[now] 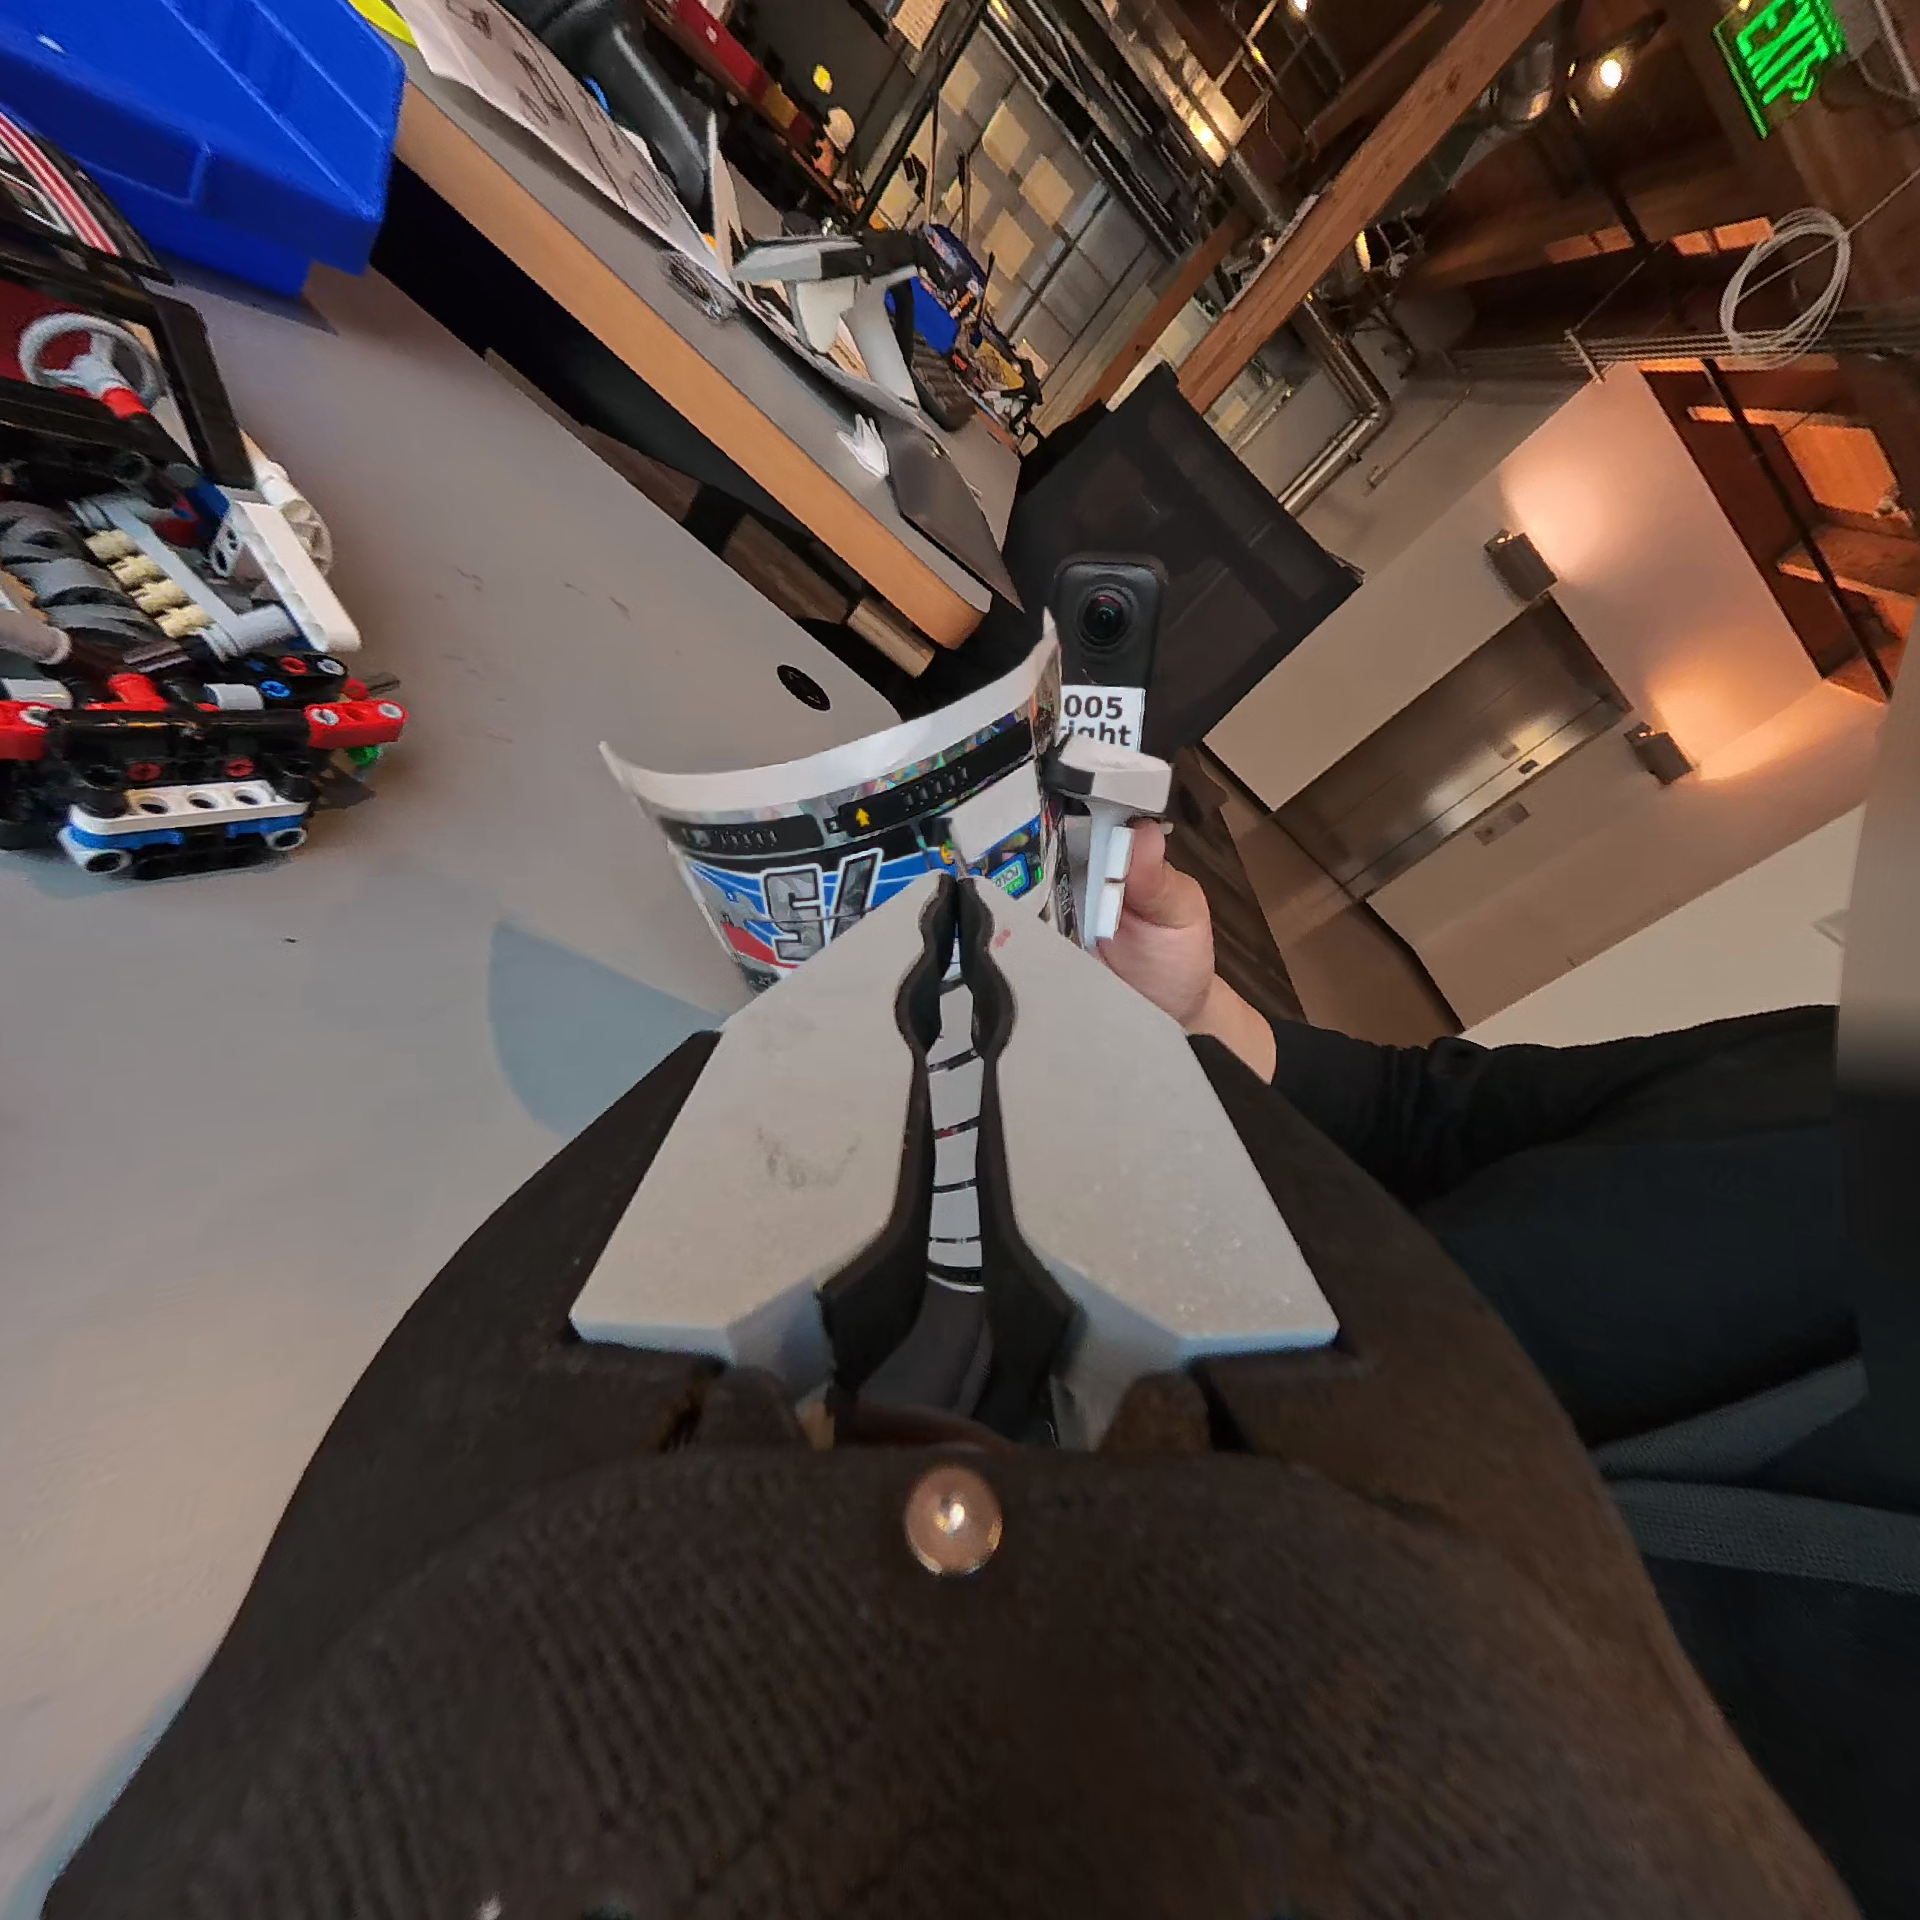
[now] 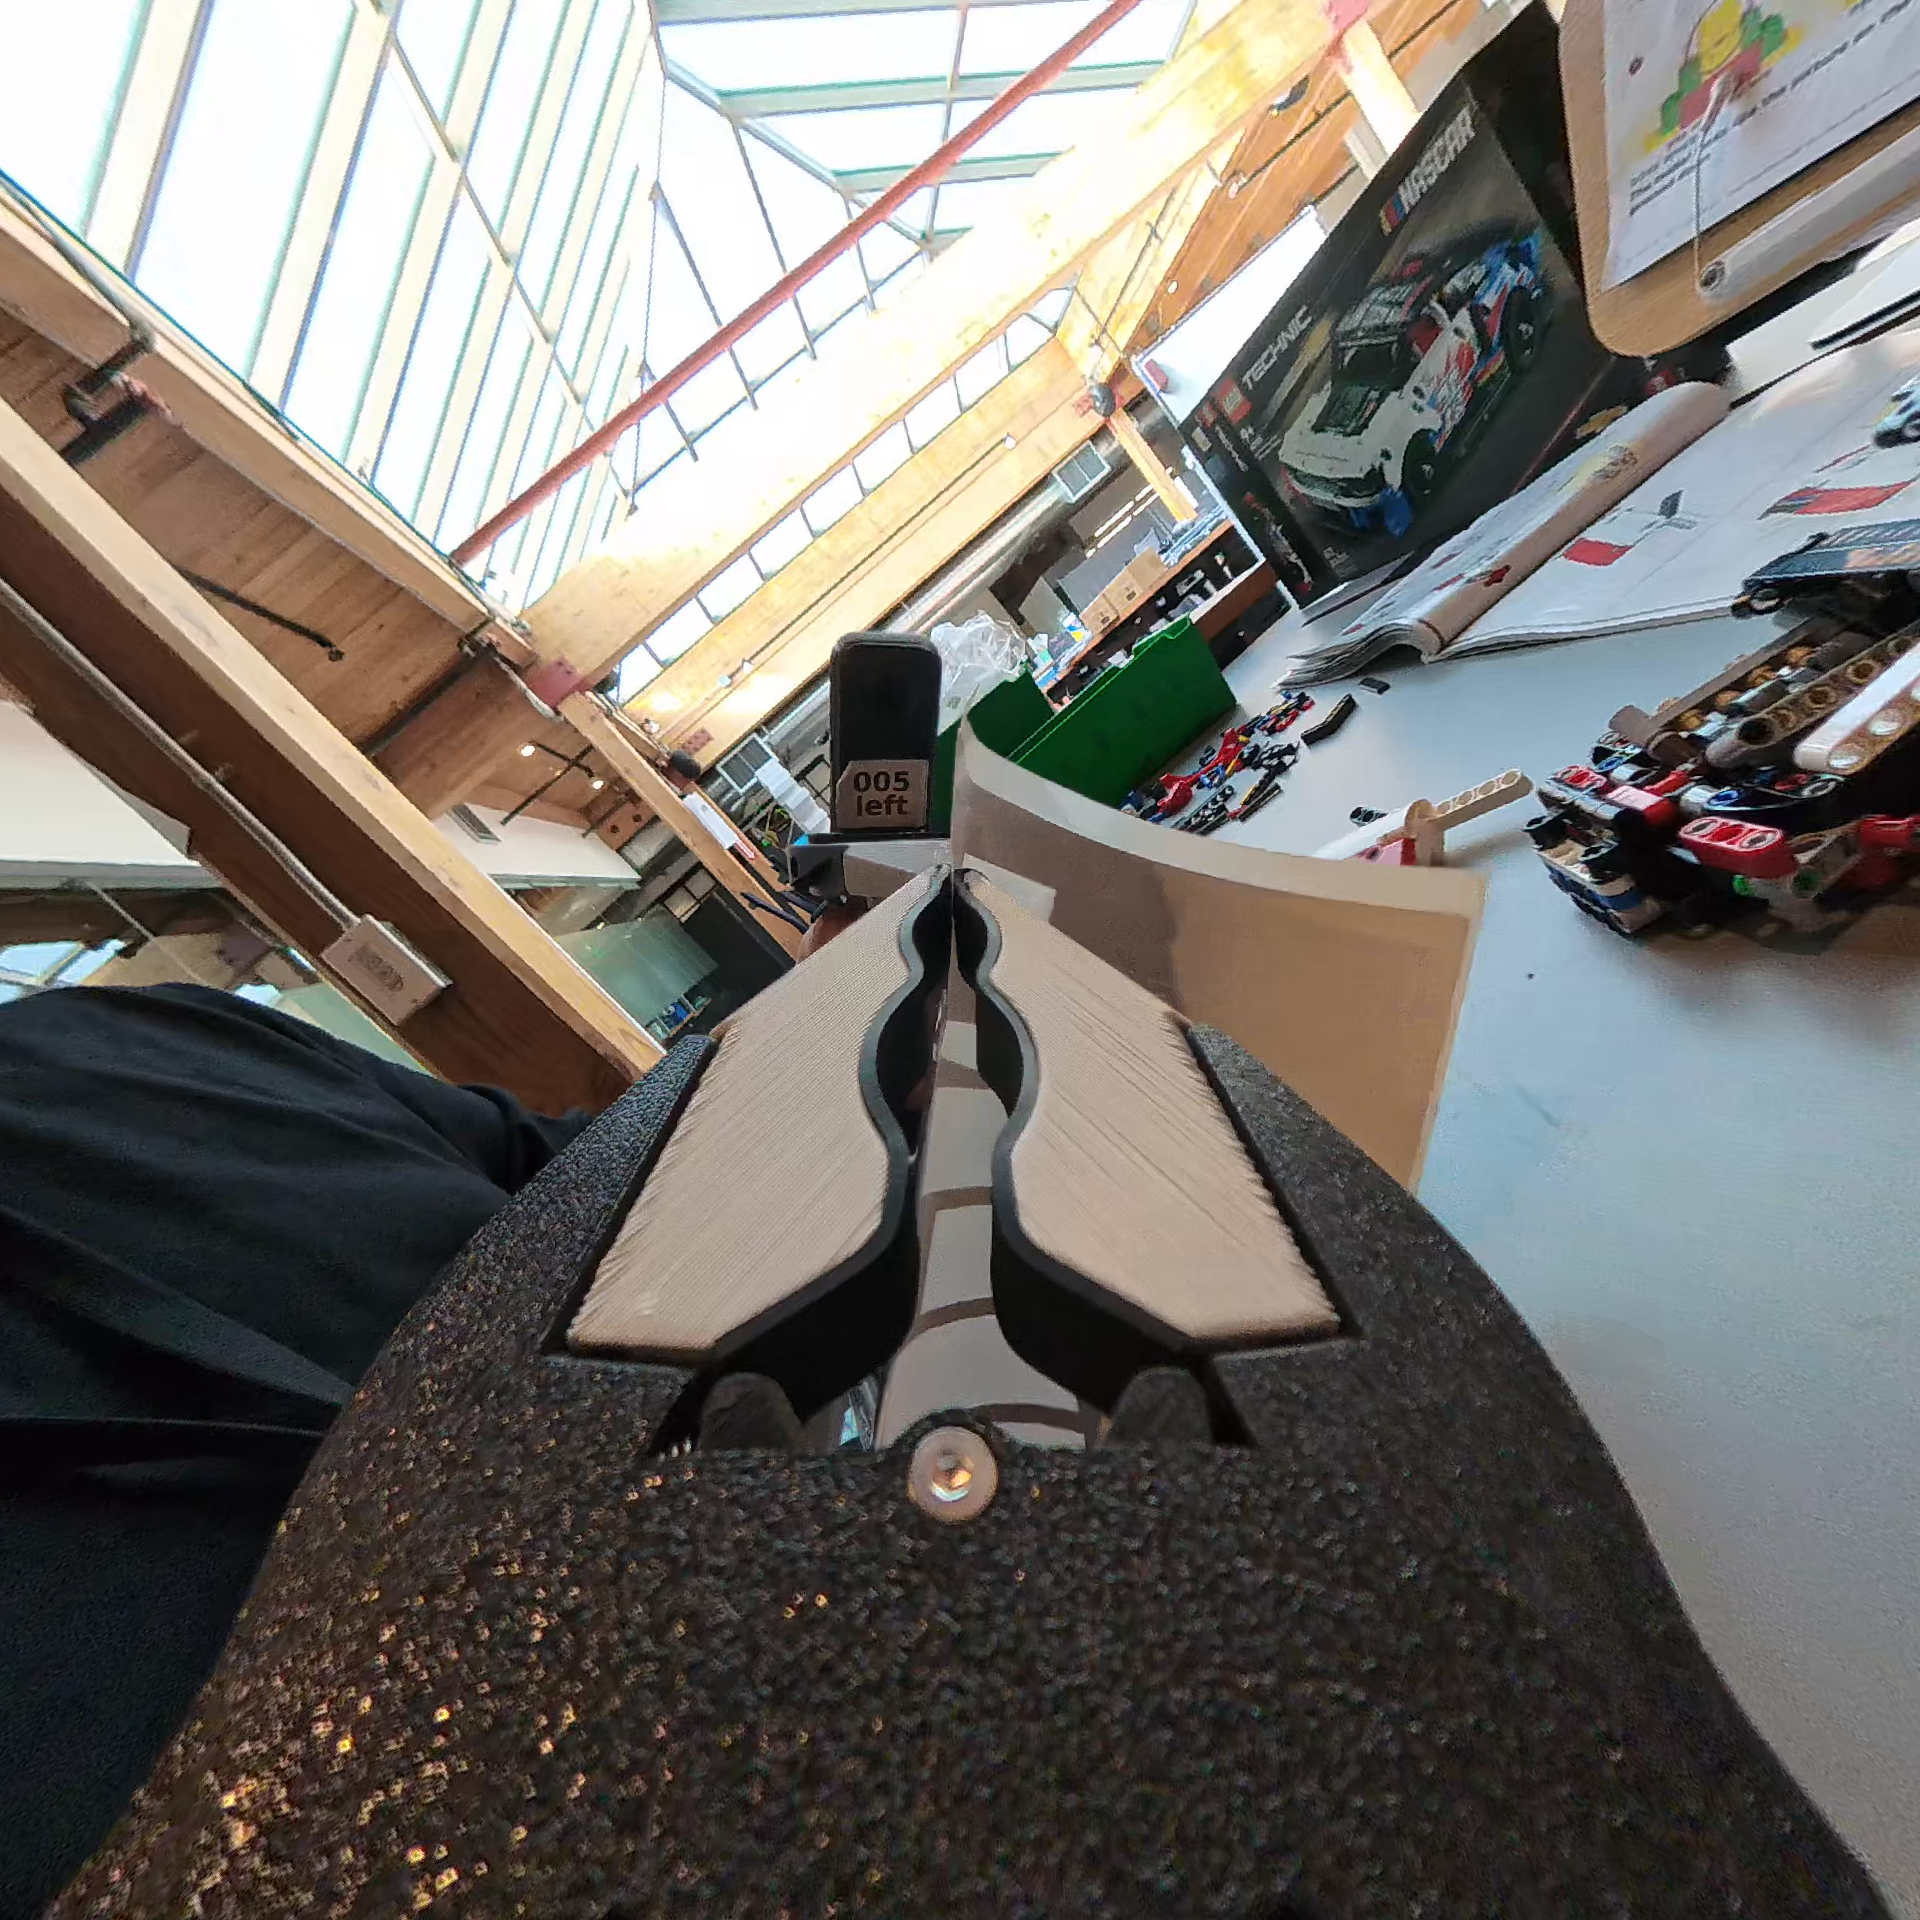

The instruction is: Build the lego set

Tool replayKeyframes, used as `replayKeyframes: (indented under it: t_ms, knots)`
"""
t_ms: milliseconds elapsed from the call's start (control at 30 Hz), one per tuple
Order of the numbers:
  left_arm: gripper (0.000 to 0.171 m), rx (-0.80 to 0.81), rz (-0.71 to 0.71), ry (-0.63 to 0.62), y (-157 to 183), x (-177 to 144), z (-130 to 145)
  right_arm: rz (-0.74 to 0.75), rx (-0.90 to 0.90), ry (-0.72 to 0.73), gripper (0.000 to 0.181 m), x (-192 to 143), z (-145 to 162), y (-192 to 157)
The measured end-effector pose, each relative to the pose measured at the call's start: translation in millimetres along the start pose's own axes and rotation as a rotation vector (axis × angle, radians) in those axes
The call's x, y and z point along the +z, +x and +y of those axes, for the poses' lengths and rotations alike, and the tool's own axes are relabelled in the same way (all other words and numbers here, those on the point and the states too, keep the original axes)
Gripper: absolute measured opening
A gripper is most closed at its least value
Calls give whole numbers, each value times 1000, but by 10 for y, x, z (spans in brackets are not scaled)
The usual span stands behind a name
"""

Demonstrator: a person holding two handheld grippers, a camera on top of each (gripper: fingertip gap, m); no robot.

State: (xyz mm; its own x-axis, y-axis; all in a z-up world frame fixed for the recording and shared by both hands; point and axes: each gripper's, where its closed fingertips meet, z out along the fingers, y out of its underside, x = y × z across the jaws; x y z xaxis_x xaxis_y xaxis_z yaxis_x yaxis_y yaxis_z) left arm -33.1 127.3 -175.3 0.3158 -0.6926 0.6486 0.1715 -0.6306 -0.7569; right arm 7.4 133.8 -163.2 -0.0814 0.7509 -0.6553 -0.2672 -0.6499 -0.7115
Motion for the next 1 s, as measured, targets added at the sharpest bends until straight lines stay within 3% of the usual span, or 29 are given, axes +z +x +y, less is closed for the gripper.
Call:
replayKeyframes:
  t_ms: [267,467,667,933,1000]
  knots:
    - [0,15,-32,44,-60,-202,-165,74,21,43,0,-142,-251,231]
    - [0,37,-85,70,-140,-412,-237,160,32,78,0,-348,-850,642]
    - [0,69,-181,107,-238,-721,-301,462,113,-119,0,-692,-889,1577]
    - [0,143,-338,130,-440,-1118,-388,807,-33,-310,0,-1168,-950,2151]
    - [0,181,-389,129,-489,-1173,-407,898,-94,-375,11,-1241,-941,2268]
